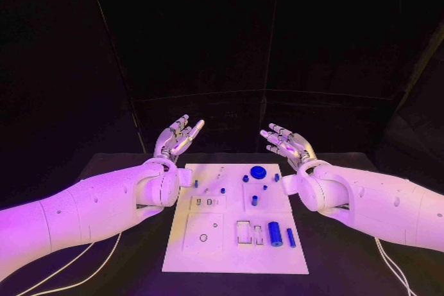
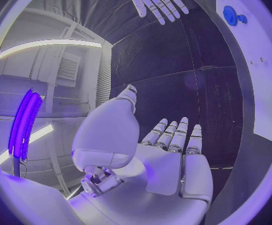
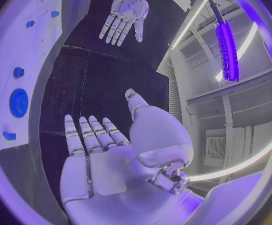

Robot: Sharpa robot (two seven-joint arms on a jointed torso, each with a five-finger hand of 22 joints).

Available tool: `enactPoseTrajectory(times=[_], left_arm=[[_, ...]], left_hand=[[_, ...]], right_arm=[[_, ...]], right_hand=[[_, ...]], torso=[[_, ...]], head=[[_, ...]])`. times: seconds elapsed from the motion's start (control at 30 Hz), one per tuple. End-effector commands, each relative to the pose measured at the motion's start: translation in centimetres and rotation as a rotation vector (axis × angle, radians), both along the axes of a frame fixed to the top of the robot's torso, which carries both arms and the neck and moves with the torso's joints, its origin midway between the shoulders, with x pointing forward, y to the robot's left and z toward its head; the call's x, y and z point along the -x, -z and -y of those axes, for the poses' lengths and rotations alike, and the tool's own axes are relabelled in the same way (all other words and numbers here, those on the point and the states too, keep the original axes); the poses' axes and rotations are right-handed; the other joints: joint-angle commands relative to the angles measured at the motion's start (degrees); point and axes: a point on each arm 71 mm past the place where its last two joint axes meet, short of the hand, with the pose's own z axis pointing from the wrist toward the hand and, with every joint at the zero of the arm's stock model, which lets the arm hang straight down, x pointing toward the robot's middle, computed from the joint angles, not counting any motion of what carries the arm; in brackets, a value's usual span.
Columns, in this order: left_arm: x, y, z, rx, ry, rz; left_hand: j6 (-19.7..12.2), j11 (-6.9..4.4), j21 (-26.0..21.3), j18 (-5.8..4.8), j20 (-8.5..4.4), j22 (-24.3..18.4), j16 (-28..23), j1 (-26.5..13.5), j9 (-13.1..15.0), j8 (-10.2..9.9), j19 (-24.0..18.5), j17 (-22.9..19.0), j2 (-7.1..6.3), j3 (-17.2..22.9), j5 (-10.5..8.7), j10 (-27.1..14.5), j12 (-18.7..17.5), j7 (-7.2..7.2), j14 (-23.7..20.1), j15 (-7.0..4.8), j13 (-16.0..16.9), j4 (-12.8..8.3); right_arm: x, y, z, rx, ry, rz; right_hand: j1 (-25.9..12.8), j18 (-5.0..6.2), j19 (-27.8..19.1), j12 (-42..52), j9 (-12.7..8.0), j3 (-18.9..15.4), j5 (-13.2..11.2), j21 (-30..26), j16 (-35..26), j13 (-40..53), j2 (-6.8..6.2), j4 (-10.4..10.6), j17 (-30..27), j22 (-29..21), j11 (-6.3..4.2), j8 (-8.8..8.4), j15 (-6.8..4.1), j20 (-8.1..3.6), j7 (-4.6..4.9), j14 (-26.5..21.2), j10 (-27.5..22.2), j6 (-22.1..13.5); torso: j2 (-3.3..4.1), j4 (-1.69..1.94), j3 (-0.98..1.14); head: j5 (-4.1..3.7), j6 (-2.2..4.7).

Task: Assemble the parts on the task board

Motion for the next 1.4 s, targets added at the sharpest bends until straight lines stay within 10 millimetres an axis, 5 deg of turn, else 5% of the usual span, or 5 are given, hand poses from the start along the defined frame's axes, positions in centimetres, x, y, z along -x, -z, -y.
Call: enactPoseTrajectory(times=[0.03,0.27,0.57,0.97,1.4], left_arm=[[-0.1,-0.4,0.3,0.04,0.048,0.041],[-0.1,-0.4,0.3,0.04,0.048,0.041],[1.1,-1.0,-0.6,0.041,0.072,0.067],[3.0,-2.1,-0.6,0.058,0.136,0.103],[5.1,-2.6,-0.1,0.131,0.222,0.034]], left_hand=[[0.29,-0.06,0.28,0.88,0.38,0.05,0.26,1.05,0.07,0.26,-0.01,0.06,-0.05,0.1,0.3,0.52,0.38,0.89,0.41,0.14,0.06,0.37],[0.39,0.08,0.29,1.14,0.37,0.05,0.28,1.09,0.09,0.28,-0.02,0.08,-0.07,0.18,0.3,0.59,0.4,1.02,0.44,0.17,0.07,0.38],[3.94,1.85,1.1,3.21,0.82,0.6,1.42,2.1,0.45,0.78,1.88,1.02,0.81,0.71,0.24,3.97,0.83,2.84,5.69,0.81,0.42,0.11],[19.27,7.0,13.9,1.68,1.44,6.56,7.45,4.57,1.44,2.25,31.86,4.14,3.32,-0.61,0.15,29.03,3.98,4.12,32.3,3.35,2.01,-1.16],[33.34,4.7,17.9,3.29,0.4,7.41,9.04,5.95,2.18,3.87,42.64,5.71,4.49,-1.75,0.15,41.8,5.65,6.26,41.66,0.65,2.41,-2.54]], right_arm=[[-0.3,0.0,-1.1,0.02,-0.195,-0.026],[-0.8,-0.1,-1.2,0.04,-0.238,-0.032],[-2.2,-2.4,1.0,0.456,-0.23,0.275],[-2.8,-5.5,0.3,0.906,-0.308,0.447],[-2.0,-6.0,-2.3,1.259,-0.373,0.525]], right_hand=[[4.06,1.62,2.21,0.65,0.25,0.73,0.37,0.77,0.64,0.3,0.25,-1.36,0.44,0.37,1.25,0.47,0.87,0.24,6.23,4.22,2.72,1.67],[11.76,5.32,17.2,2.58,1.31,2.19,-1.82,4.88,3.71,1.34,-1.07,-6.98,1.68,2.4,2.73,2.14,1.05,0.15,7.14,23.58,18.49,12.96],[16.37,7.81,32.73,5.55,2.51,3.92,-2.65,12.75,7.24,1.65,-2.21,-11.88,2.38,4.9,-1.09,5.43,-3.8,-2.46,4.98,42.74,38.37,35.82],[14.98,7.59,46.6,5.08,2.27,5.46,1.72,29.49,16.52,1.96,-5.13,-15.07,9.48,13.73,-5.96,5.21,-10.82,-10.23,2.08,64.28,51.04,43.99],[11.33,7.62,44.99,1.85,2.1,7.6,0.7,41.6,26.49,1.75,-7.75,-15.36,20.47,21.74,-5.88,2.23,-11.44,-10.86,1.49,67.32,48.26,44.18]], torso=[[0.01,-0.02,0.0],[0.01,-0.02,0.0],[1.06,0.01,-0.04],[4.6,0.51,-0.01],[8.49,1.2,-0.24]], head=[[0.01,0.0],[0.01,0.0],[-0.45,-1.22],[-1.04,-0.88],[-1.69,-0.27]])
